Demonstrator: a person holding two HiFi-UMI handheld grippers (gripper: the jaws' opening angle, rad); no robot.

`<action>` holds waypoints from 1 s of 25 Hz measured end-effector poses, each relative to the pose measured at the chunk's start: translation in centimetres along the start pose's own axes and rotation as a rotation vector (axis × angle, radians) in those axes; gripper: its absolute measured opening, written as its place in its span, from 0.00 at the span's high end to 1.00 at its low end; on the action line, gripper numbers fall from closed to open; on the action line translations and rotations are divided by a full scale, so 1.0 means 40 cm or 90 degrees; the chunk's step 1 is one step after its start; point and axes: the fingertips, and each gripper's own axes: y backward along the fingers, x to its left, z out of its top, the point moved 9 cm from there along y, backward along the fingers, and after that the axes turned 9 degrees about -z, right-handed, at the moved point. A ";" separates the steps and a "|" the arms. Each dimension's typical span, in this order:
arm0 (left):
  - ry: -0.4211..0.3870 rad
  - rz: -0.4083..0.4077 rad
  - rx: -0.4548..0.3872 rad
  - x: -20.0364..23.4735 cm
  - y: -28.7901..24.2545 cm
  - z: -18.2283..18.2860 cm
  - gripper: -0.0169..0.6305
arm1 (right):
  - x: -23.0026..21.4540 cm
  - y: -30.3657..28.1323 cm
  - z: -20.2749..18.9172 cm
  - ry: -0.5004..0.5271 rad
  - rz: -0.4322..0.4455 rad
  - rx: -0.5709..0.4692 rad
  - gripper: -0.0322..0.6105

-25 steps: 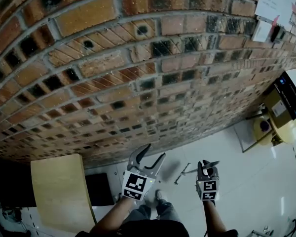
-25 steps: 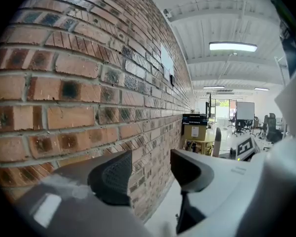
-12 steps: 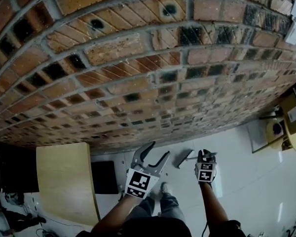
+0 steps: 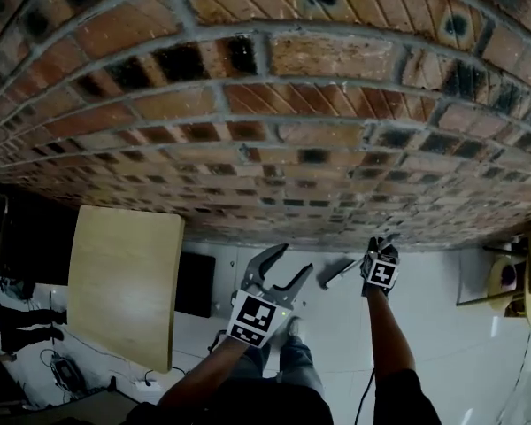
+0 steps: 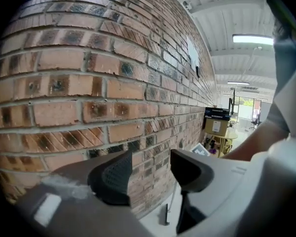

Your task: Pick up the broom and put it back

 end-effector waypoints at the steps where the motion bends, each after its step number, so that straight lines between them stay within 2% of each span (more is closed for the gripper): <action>1: 0.005 0.007 -0.001 0.005 0.010 -0.005 0.60 | -0.002 -0.017 0.013 -0.011 0.001 -0.003 0.84; 5: 0.018 0.030 -0.003 0.023 0.046 -0.025 0.60 | -0.007 -0.048 0.038 -0.047 -0.017 0.020 0.83; 6: 0.021 0.034 -0.003 0.027 0.053 -0.029 0.60 | -0.008 -0.052 0.041 -0.047 -0.018 0.021 0.80; 9: 0.029 0.042 -0.006 0.038 0.069 -0.040 0.60 | -0.006 -0.045 0.044 -0.018 -0.026 0.028 0.59; 12: 0.036 0.049 -0.013 0.048 0.083 -0.042 0.60 | 0.000 -0.009 0.050 0.019 -0.029 0.023 0.50; 25: 0.026 0.058 -0.069 0.034 0.158 0.020 0.60 | 0.029 0.364 0.154 -0.020 0.037 -0.181 0.47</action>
